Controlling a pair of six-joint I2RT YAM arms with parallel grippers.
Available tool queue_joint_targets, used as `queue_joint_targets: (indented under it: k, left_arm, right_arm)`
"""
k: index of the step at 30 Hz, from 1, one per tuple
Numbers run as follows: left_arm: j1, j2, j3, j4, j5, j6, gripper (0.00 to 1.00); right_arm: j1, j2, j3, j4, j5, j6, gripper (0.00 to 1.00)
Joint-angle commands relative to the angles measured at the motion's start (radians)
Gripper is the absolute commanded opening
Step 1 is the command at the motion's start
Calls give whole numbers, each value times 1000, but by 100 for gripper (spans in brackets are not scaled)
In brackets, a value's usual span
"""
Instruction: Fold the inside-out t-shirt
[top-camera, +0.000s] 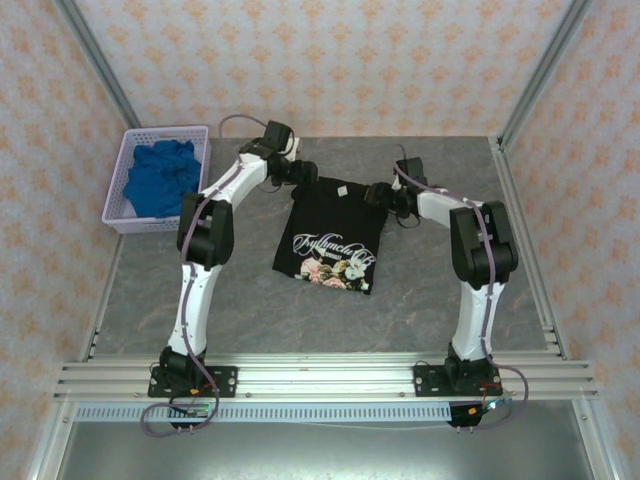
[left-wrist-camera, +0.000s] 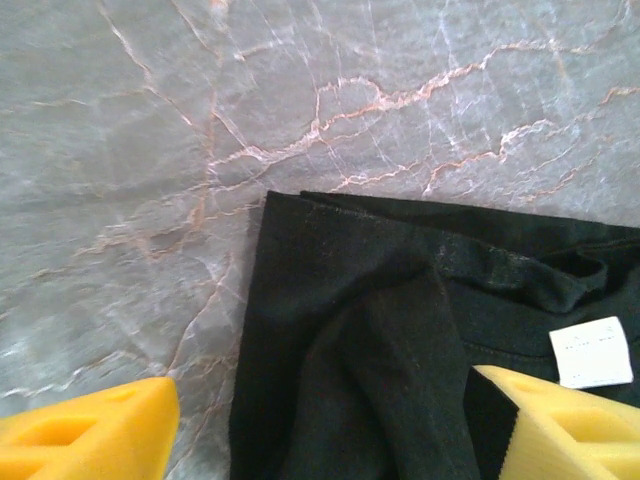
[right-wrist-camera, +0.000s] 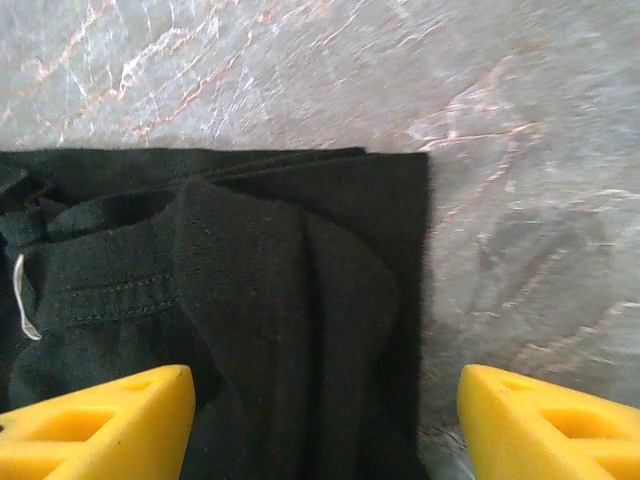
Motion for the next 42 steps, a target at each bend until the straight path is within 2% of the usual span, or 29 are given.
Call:
queue_joint_targets:
  k: [1,5,8,19,29,35,42]
  left_arm:
    - [-1,46,41,-82,79,35,76]
    - [-14,67,41,-98,114,55,73]
    - [-17,87,55,-123,143,66,67]
    - [-14,137,96,-178,212,94,28]
    - [29,125,131,-130,249,57,0]
    - [52,70,112,-47,257,7,0]
    - [69,-52,44,65,245,-44,0]
  right_arm:
    - [20,39,42,-74,48,-34,69]
    - [38,64,58,-79,43,-24,65]
    - [48,82,78,-78,24,-17,59]
    - [60,122,146,-66,-18,16,31]
    - [51,133,190,-20,-62,39,8]
    - [23,100,195,36,-110,71,0]
    - [-7,34,217,55,-134,73,0]
